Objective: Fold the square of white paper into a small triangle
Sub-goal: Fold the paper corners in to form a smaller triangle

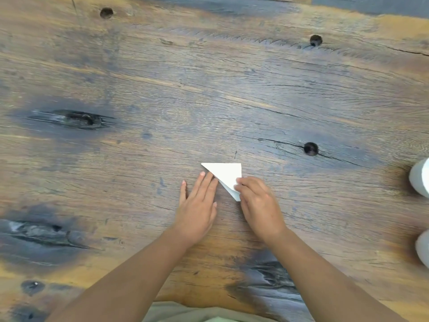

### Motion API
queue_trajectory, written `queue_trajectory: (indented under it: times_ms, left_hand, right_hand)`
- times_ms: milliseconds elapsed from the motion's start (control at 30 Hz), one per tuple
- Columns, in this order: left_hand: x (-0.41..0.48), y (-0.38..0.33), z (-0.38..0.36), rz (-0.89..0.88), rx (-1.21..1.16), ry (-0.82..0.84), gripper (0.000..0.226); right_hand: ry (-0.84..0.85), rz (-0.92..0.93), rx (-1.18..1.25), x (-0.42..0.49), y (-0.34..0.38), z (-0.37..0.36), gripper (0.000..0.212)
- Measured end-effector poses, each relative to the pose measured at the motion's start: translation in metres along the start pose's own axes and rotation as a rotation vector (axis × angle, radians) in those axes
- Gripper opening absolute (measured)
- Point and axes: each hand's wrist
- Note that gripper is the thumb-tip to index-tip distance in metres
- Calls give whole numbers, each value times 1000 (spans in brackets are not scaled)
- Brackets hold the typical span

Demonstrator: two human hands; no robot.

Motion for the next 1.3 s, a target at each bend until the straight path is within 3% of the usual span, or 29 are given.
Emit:
queue_trajectory:
  times_ms: [200, 400, 633, 833, 967, 1133, 1200, 1300]
  left_hand:
    - [-2, 18, 7, -32, -46, -96, 66]
    - [12, 23, 12, -62, 86, -30, 63]
    - [1, 14, 3, -36, 203, 26, 65]
    - [-9, -2, -1, -27, 137, 28, 63]
    - [-6, -11, 4, -40, 104, 23, 62]
    - [-3, -23, 6, -72, 158, 17, 60]
    - [-2, -25, 6, -75, 174, 5, 59]
    - [-1, -24, 6, -97, 172, -20, 58]
  right_hand:
    - [50, 6, -57, -10, 6, -3, 39]
    - [83, 32, -66, -15, 11, -7, 30]
    - [50, -99, -27, -24, -4, -1, 36]
    - [74, -159, -52, -20, -22, 13, 32]
    - [54, -212, 37, -16, -25, 20, 18]
    - [-79, -331, 120, -7, -23, 21, 21]
    - [-152, -318, 128, -4, -24, 21, 24]
    - [-102, -214, 59, -2, -26, 18, 33]
Point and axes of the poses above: each hand's wrist, its own x-axis towards the middle knuckle, its own z-axis out of the back of the hand, y = z × x, and after that the axes turned 2 degrees about z, right-handed
